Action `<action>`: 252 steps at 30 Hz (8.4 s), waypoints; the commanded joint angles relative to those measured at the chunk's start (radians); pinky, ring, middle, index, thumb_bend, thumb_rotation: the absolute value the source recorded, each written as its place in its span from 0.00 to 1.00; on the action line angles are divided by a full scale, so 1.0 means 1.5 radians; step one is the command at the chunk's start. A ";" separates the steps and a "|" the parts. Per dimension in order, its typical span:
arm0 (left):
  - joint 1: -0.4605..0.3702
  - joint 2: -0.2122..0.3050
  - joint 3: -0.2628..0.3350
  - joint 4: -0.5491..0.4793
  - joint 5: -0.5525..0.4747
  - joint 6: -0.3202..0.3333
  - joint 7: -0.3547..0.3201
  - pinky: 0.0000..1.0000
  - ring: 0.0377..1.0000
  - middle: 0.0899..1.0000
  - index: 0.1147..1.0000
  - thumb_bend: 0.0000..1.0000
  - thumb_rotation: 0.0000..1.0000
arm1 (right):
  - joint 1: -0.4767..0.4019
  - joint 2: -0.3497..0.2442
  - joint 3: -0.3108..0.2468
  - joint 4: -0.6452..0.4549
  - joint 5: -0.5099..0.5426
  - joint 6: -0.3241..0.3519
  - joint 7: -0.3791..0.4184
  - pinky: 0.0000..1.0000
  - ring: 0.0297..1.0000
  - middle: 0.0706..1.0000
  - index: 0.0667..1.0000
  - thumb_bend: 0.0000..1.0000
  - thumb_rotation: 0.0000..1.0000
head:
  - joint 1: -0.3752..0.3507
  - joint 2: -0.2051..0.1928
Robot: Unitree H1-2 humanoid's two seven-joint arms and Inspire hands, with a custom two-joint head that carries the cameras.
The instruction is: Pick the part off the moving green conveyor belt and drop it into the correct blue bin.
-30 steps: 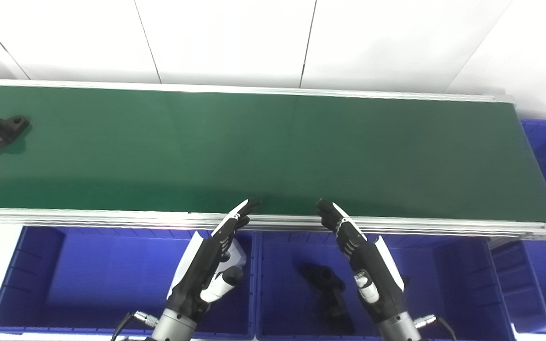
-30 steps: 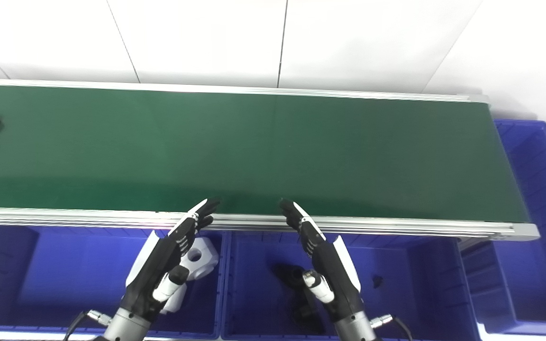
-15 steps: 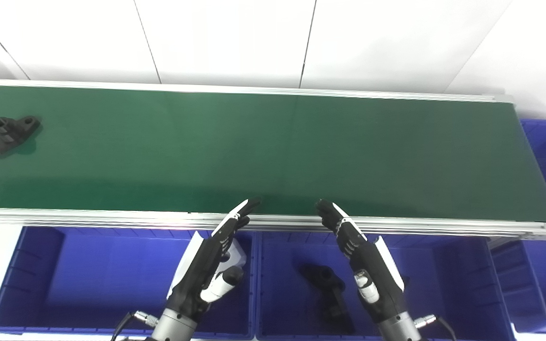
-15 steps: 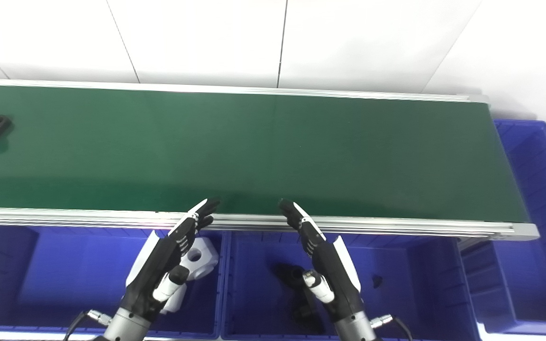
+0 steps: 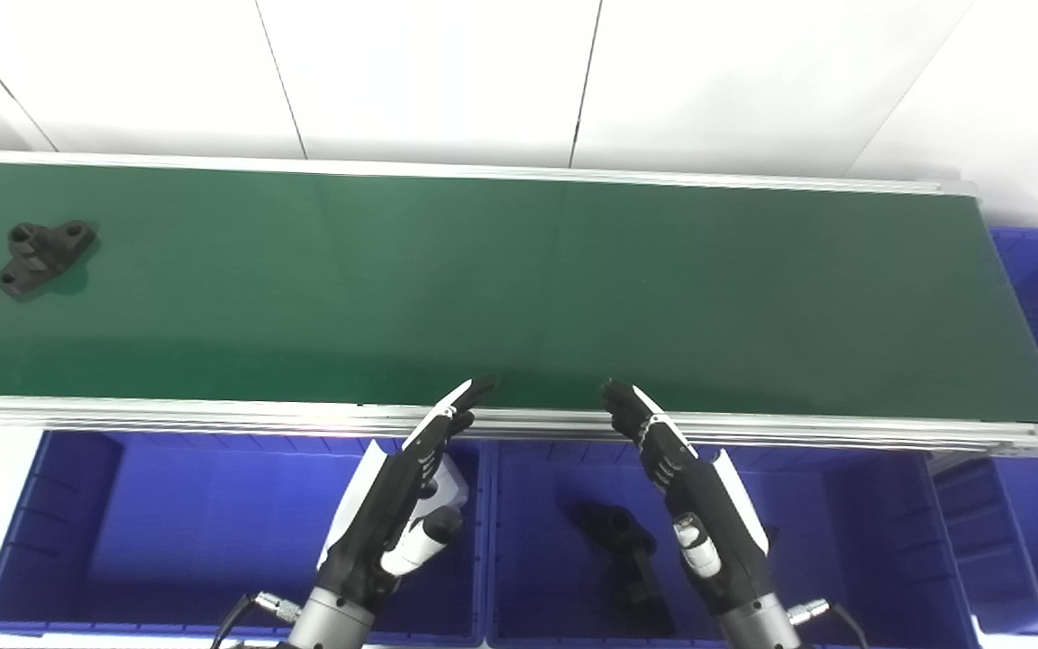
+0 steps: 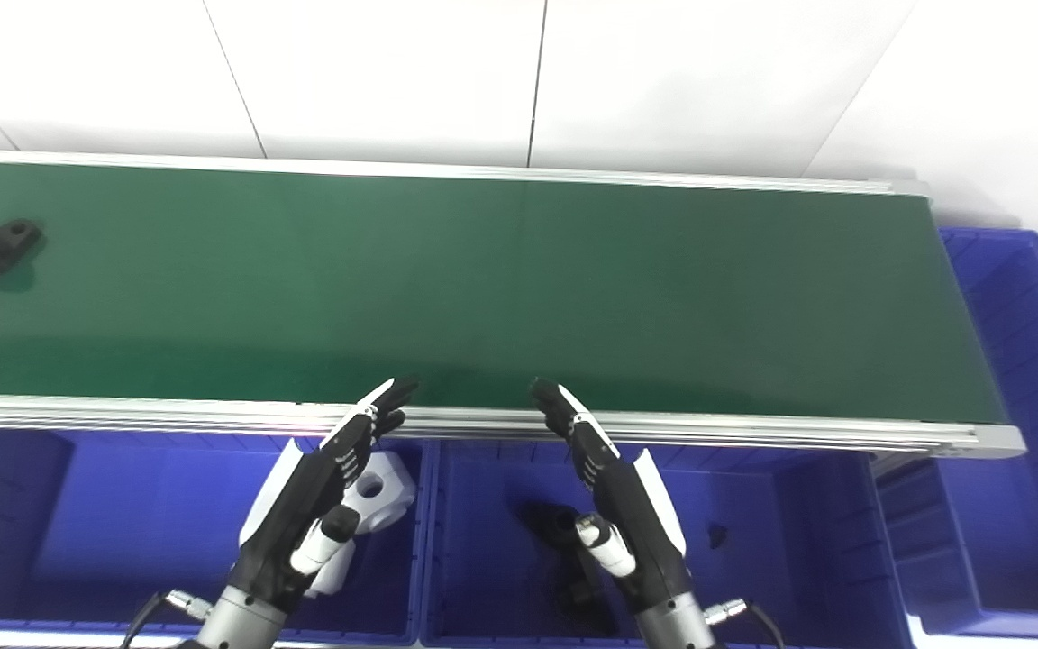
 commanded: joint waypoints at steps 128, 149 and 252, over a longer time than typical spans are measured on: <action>-0.100 -0.056 -0.014 0.269 0.042 -0.151 0.063 0.73 0.82 0.81 0.75 0.91 0.98 | -0.080 -0.006 -0.065 0.255 0.061 -0.129 0.075 0.92 0.97 0.96 0.96 1.00 0.93 | 0.201 -0.301; -0.103 -0.059 -0.018 0.262 0.049 -0.144 0.060 0.72 0.82 0.81 0.75 0.89 0.99 | -0.072 0.001 -0.112 0.054 0.082 -0.129 0.096 0.87 0.89 0.87 0.91 1.00 0.88 | 0.187 -0.288; -0.134 -0.124 -0.065 0.314 0.070 -0.152 0.094 0.72 0.82 0.81 0.75 0.91 0.98 | -0.847 0.005 0.367 0.591 -0.319 -0.129 -0.253 1.00 0.86 0.85 0.90 1.00 0.71 | 0.239 -0.299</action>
